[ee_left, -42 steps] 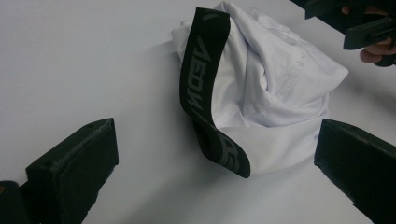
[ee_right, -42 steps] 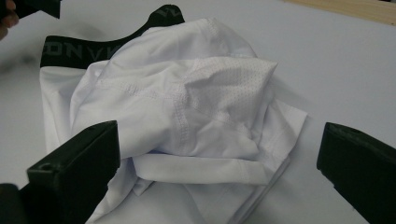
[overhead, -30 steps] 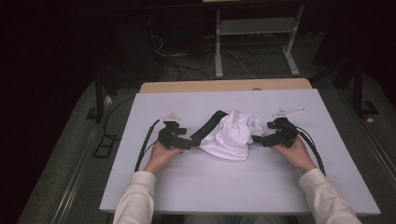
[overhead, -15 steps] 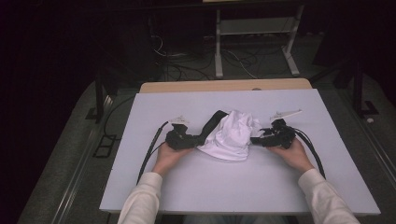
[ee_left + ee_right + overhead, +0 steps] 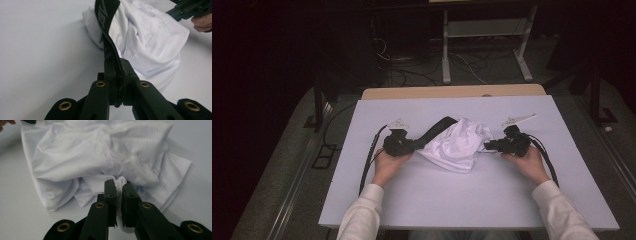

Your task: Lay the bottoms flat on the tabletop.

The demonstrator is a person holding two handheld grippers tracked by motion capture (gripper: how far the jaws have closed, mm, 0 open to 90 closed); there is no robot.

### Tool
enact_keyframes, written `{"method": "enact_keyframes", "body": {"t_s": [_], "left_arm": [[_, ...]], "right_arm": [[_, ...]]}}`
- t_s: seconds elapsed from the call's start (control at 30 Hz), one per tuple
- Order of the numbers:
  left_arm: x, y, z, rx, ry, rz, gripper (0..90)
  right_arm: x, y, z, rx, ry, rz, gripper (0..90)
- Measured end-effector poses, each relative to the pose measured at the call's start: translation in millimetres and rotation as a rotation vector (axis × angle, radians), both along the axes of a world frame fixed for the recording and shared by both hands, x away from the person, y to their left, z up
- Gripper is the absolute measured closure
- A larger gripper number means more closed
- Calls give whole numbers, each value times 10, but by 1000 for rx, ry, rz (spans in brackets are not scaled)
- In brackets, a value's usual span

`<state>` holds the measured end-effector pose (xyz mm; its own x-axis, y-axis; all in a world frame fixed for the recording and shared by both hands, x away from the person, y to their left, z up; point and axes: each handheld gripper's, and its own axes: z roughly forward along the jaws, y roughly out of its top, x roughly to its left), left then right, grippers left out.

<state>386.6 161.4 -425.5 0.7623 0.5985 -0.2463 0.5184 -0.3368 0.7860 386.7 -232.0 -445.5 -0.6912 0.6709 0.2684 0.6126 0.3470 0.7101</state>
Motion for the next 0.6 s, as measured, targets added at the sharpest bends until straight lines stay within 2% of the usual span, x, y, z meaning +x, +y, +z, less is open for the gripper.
{"method": "enact_keyframes", "body": {"t_s": [0.03,0.07,0.13,0.27,0.3,0.33,0.4,0.5,0.57,0.6], "left_arm": [[0,0,0,0,0,0,848],[-6,21,58,19,-14,0,848],[-6,37,91,24,-19,-1,848],[1,120,222,-10,-34,27,848],[12,127,258,-7,-39,32,848],[27,130,300,-2,-43,36,849],[54,134,422,-4,-56,47,848],[64,141,601,-21,-81,52,848],[56,145,728,-17,-102,52,849],[44,148,842,-6,-122,51,848]], "right_arm": [[0,0,0,0,0,0,830],[-26,-3,84,17,-3,9,833],[-42,-1,126,26,-8,17,834],[-98,25,290,45,-22,46,835],[-97,26,319,69,-17,50,834],[-61,34,364,126,12,58,835],[-40,51,392,139,17,55,835],[15,124,511,140,14,60,835],[33,171,625,136,0,68,836],[38,206,757,131,-22,75,836]]}}
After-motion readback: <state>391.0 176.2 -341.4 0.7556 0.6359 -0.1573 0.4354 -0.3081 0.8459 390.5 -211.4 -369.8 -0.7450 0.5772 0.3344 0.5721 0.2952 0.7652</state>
